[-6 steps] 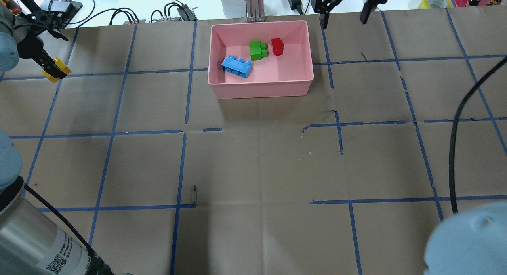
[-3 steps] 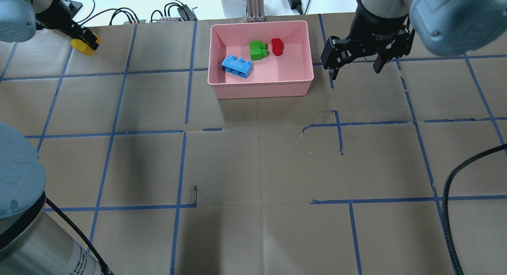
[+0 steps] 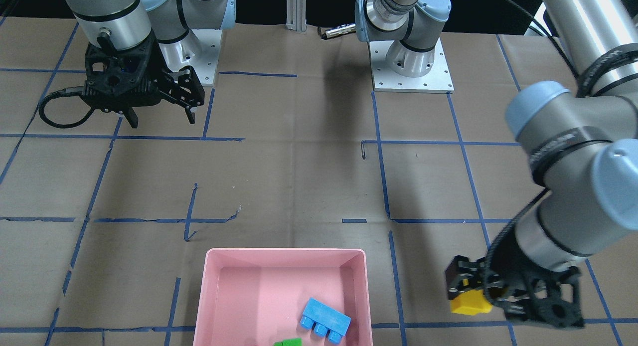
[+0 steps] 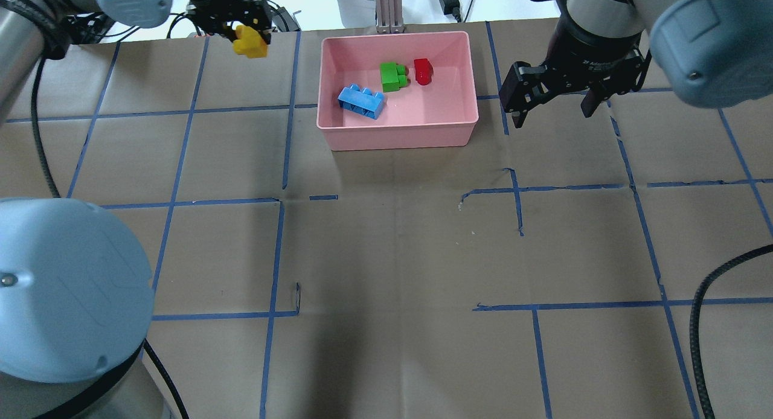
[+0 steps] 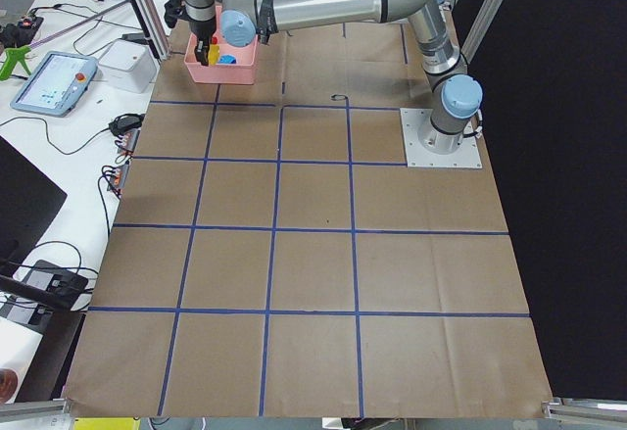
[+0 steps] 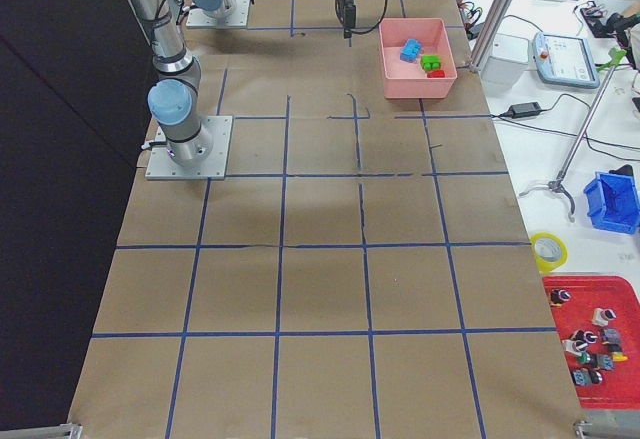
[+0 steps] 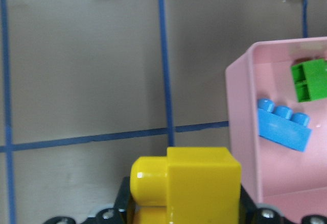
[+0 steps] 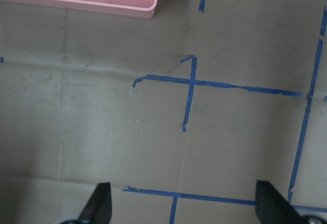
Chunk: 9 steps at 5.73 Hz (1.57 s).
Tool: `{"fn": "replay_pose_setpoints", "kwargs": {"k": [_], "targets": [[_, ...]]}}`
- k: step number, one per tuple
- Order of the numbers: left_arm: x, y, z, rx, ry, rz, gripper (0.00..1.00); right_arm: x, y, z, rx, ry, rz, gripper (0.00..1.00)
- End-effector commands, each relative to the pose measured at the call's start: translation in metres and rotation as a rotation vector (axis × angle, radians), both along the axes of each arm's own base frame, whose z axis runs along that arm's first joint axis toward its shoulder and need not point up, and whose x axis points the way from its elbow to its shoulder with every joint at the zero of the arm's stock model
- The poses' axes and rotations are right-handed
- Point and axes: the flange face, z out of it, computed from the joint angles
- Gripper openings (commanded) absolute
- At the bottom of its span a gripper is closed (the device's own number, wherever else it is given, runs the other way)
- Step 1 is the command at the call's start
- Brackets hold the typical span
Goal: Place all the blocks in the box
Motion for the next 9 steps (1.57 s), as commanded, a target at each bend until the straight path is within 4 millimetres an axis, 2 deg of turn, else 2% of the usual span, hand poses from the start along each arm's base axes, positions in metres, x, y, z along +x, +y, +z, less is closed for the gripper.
{"fn": "replay_pose_setpoints", "kwargs": {"k": [1,2,3,4,5,6,7,8,9], "targets": [[-0.121,-0.004,-0.055,0.016,-0.001,0.107,0.00,0.002,0.003,0.002,0.038,-0.003,0.001,1.00],[-0.150,-0.018,-0.118,-0.043,-0.067,0.116,0.00,-0.001,-0.003,0.007,0.022,-0.014,-0.008,1.00],[-0.159,-0.018,-0.134,-0.034,-0.058,0.155,0.00,-0.004,-0.006,0.008,0.017,-0.013,-0.019,1.00],[-0.160,-0.017,-0.136,-0.030,-0.061,0.156,0.39,-0.005,-0.013,0.000,0.033,-0.012,-0.024,1.00],[-0.159,-0.016,-0.127,-0.041,-0.062,0.157,0.98,-0.005,-0.016,-0.005,0.044,-0.013,-0.024,1.00],[-0.156,-0.011,-0.098,-0.048,-0.058,0.155,0.99,-0.007,-0.018,-0.008,0.049,-0.013,-0.027,1.00],[-0.138,0.005,-0.046,-0.031,-0.070,0.134,0.99,-0.007,-0.019,-0.006,0.046,-0.013,-0.028,1.00],[-0.092,0.026,0.013,-0.010,-0.110,0.023,0.99,-0.011,-0.022,0.004,0.025,-0.013,-0.034,1.00],[-0.049,0.054,0.051,0.006,-0.114,0.015,0.99,-0.012,-0.028,0.000,0.036,-0.012,-0.036,1.00]]}}
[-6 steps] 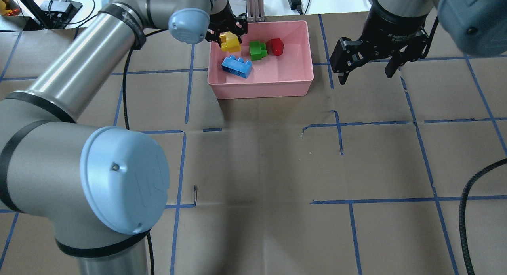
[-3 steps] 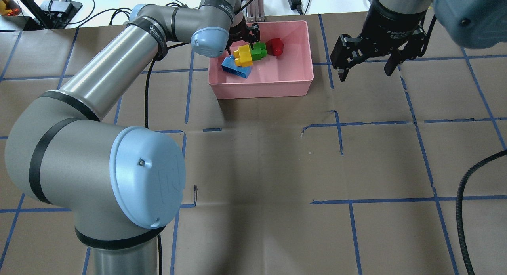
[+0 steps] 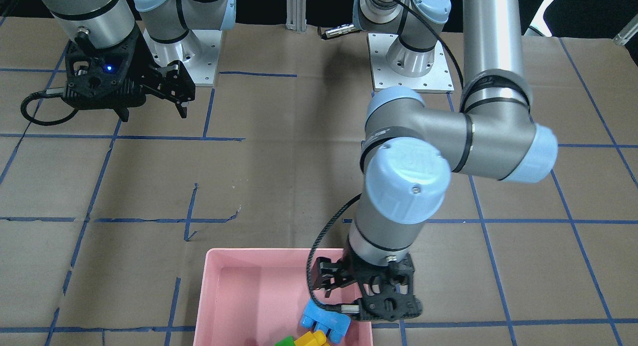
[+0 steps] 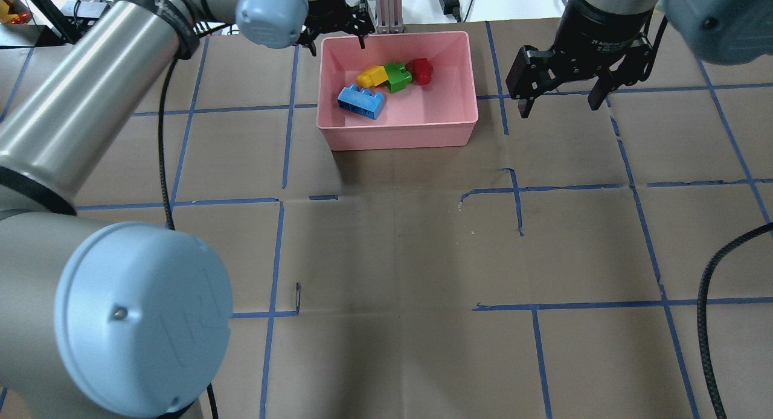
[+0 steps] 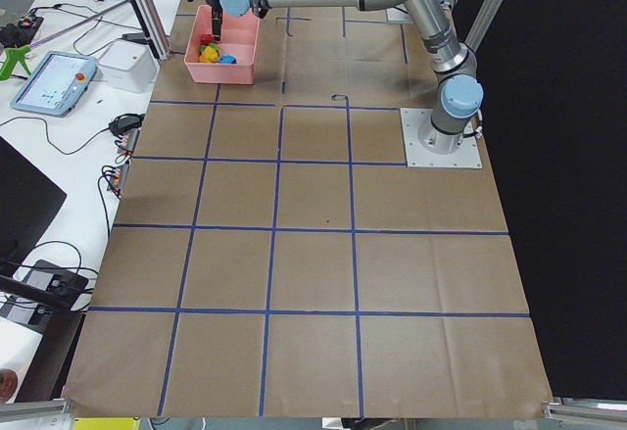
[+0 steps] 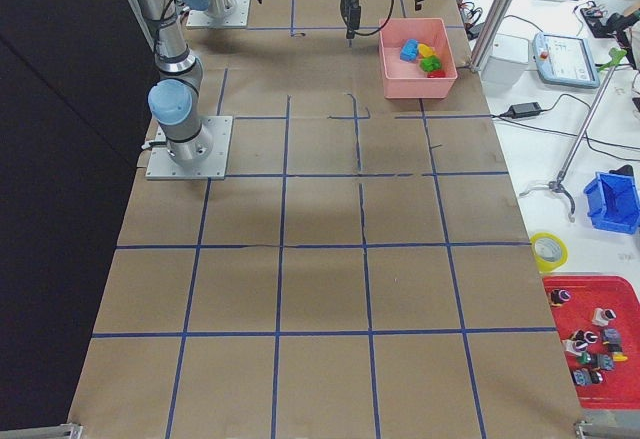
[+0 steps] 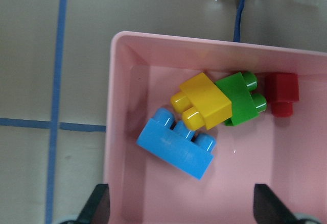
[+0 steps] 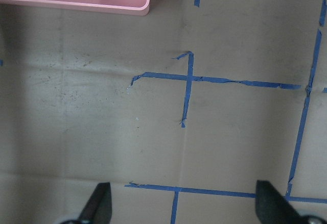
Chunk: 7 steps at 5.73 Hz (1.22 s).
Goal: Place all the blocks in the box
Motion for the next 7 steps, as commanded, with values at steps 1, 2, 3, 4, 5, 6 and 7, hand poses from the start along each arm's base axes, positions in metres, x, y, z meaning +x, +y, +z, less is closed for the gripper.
{"fn": "replay_pose_setpoints", "kwargs": {"k": [1,2,3,4,5,6,7], "targets": [[0.065,0.067,0.059,0.035,-0.025,-0.088,0.99,-0.002,-0.005,-0.001,0.005,0.001,-0.003,1.00],[0.095,0.105,0.070,0.039,-0.031,-0.096,0.99,-0.002,-0.005,-0.002,0.008,0.002,-0.003,1.00],[0.115,0.138,0.085,0.051,-0.041,-0.127,0.99,-0.002,-0.005,-0.002,0.008,0.002,-0.003,1.00],[0.128,0.164,0.104,0.090,-0.042,-0.124,0.99,-0.002,-0.005,-0.001,0.007,0.002,-0.003,1.00],[0.126,0.174,0.102,0.109,-0.042,-0.137,0.99,-0.002,-0.005,-0.001,0.007,0.001,-0.004,1.00],[0.125,0.184,0.097,0.117,-0.032,-0.139,0.99,-0.002,-0.005,-0.001,0.005,0.001,-0.004,1.00],[0.125,0.196,0.101,0.113,-0.038,-0.138,0.99,-0.002,-0.005,-0.001,0.005,0.002,-0.004,1.00]]}}
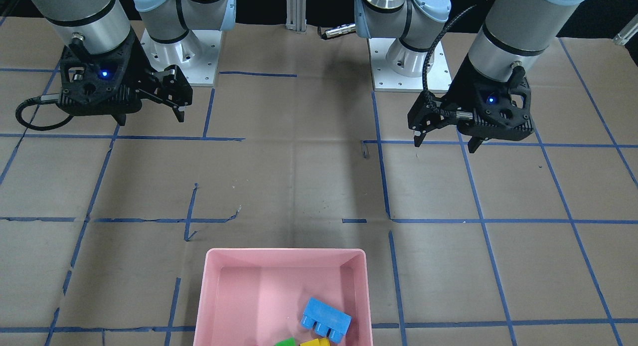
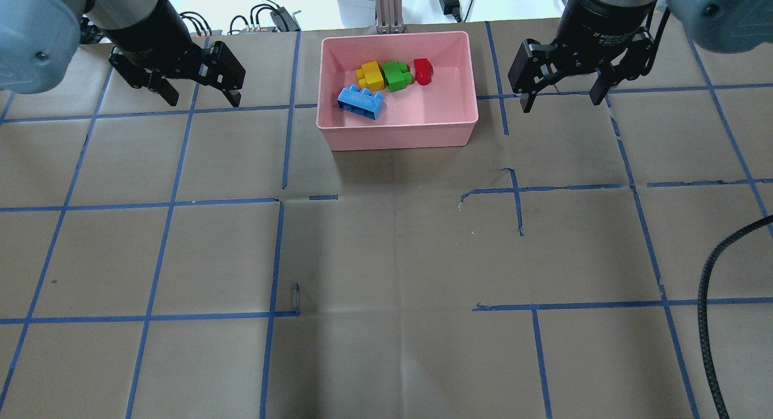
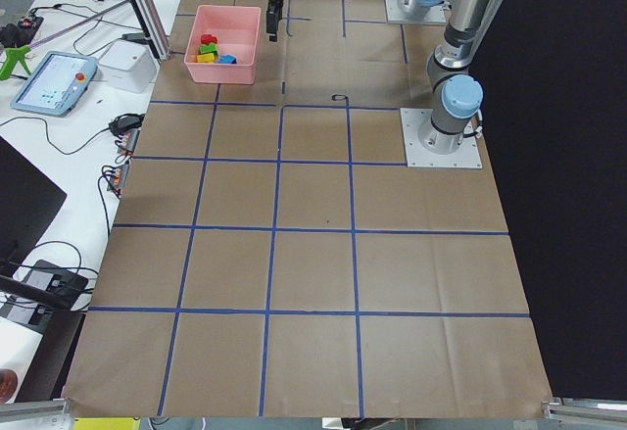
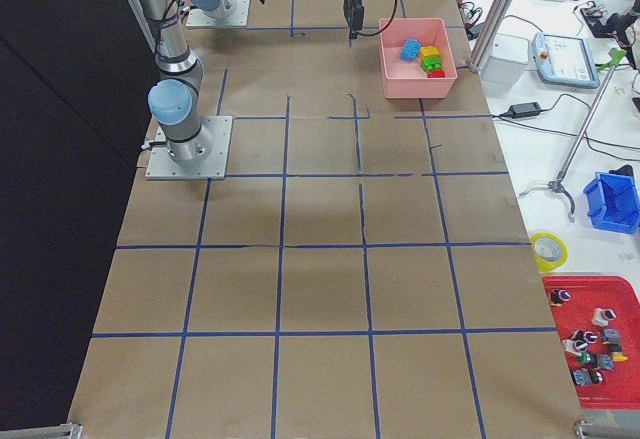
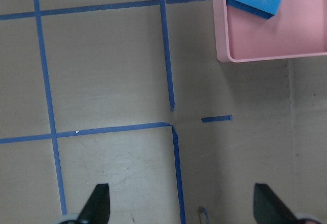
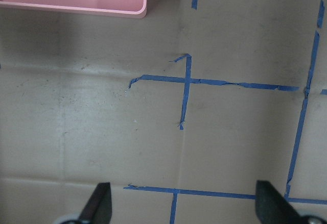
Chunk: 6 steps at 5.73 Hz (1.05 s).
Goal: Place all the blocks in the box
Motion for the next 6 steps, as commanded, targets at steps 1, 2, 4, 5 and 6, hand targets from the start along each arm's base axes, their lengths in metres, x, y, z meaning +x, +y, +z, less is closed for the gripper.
{"fn": "replay_pose_setpoints", "kwargs": {"k": [1,2,4,5,6], "targets": [[-0.0001,0.0151,0.0004,0.002,-0.002,-0.001,0.99,-0.0001,0.0000,0.0000,0.000,0.001,0.000,1.00],[0.0003,0.0151,0.0011,0.001,-0.007,0.000,0.99,-0.0001,0.0002,-0.0009,0.003,0.001,0.000,1.00],[0.0007,0.0142,0.0057,-0.008,-0.010,0.001,0.99,0.0000,0.0002,-0.0009,0.003,0.000,0.000,1.00],[0.0007,0.0134,0.0058,-0.010,-0.010,0.001,0.99,0.0001,0.0002,-0.0009,0.003,0.000,0.000,1.00],[0.0006,0.0125,0.0067,-0.013,-0.009,0.001,0.99,-0.0001,0.0004,-0.0016,0.004,0.001,0.000,1.00]]}}
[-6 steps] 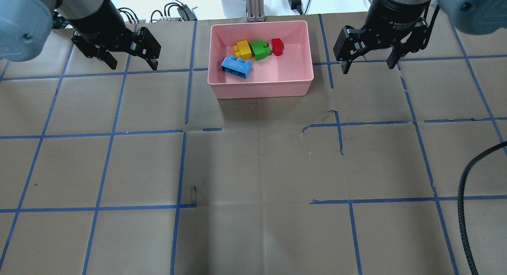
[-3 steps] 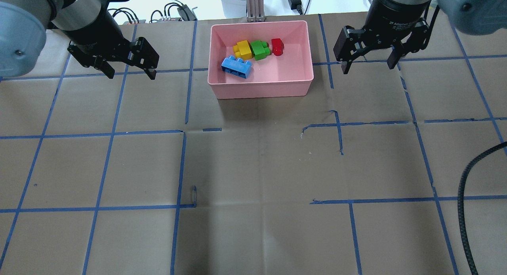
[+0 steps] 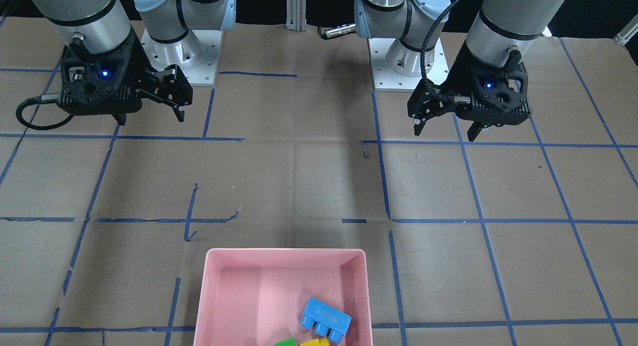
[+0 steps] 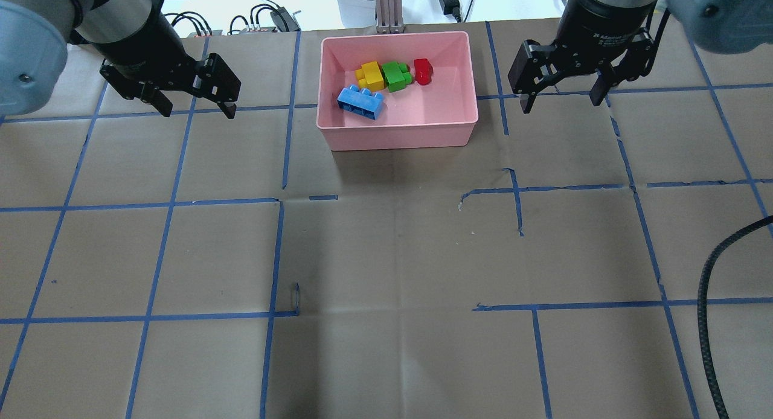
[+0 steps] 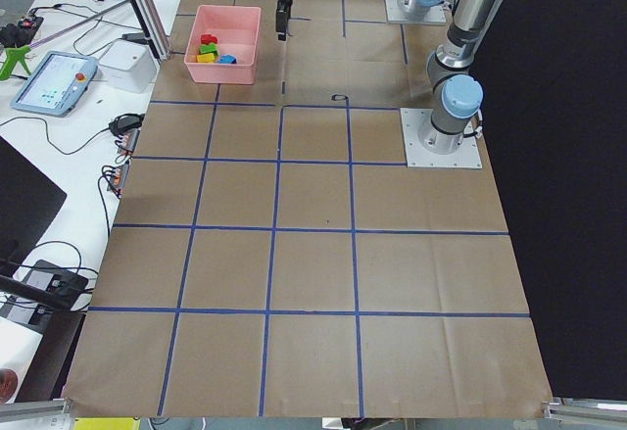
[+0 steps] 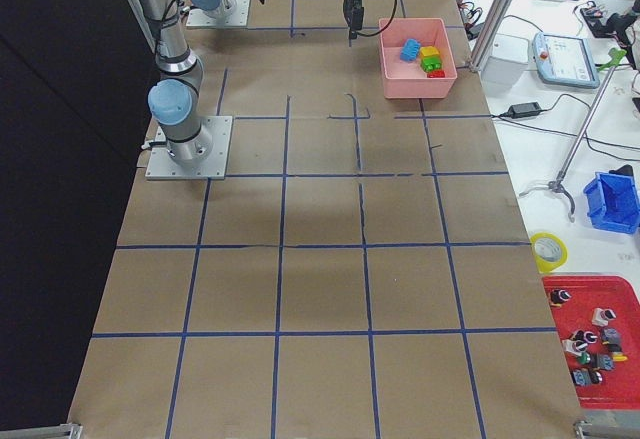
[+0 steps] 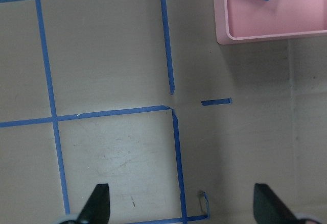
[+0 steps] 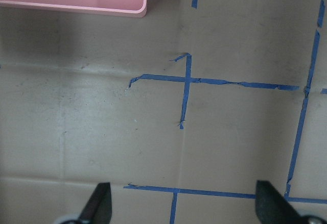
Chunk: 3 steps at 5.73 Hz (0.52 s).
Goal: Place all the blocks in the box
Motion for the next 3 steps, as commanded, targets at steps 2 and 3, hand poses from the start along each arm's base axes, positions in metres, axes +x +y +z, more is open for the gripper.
{"fn": "replay_pose_setpoints", "kwargs": {"k": [2,3], "targets": [[-0.0003,-0.0002,0.0014,-0.003,0.002,0.000,0.99,0.0024,0.0020,-0.0034,0.007,0.000,0.003,1.00],[-0.0005,-0.0010,0.0022,-0.005,0.005,0.000,0.99,0.0023,0.0034,-0.0003,0.001,0.000,0.003,1.00]]}}
